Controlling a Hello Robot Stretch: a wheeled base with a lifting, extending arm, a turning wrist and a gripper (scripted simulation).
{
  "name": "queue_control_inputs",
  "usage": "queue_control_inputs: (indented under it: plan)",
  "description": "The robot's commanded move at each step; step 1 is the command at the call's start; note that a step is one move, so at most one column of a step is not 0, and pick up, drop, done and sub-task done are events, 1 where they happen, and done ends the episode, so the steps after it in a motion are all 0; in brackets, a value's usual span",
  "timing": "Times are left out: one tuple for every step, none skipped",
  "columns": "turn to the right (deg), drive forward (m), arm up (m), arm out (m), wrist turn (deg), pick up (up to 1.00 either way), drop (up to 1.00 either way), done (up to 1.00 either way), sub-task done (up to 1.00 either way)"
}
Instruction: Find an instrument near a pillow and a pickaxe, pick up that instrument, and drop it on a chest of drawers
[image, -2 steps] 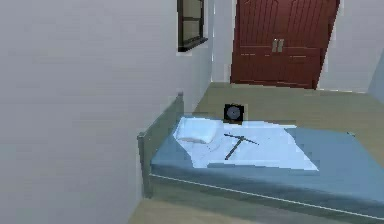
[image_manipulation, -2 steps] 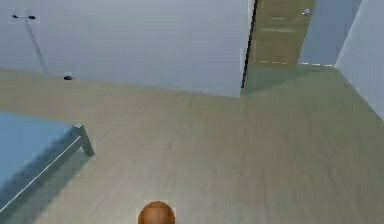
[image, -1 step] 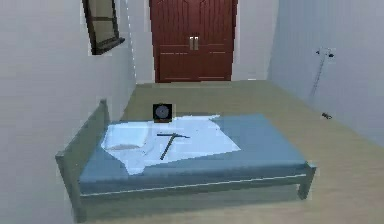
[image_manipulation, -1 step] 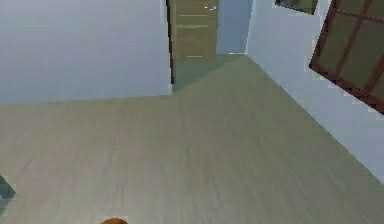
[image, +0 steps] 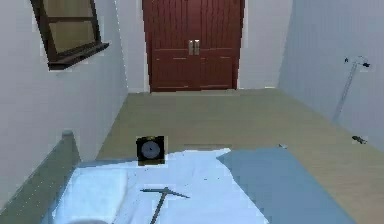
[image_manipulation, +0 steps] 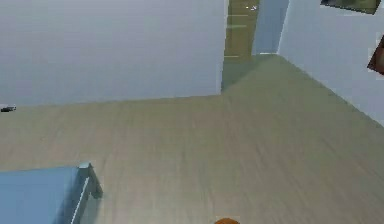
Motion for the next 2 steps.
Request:
queue_control_inputs:
  plan:
    - [-45.0, 0.00, 0.00, 0.00, 0.0, 0.00, 0.00, 0.00, 0.00]
    - [-45.0, 0.00, 0.00, 0.00, 0.0, 0.00, 0.00, 0.00, 0.00]
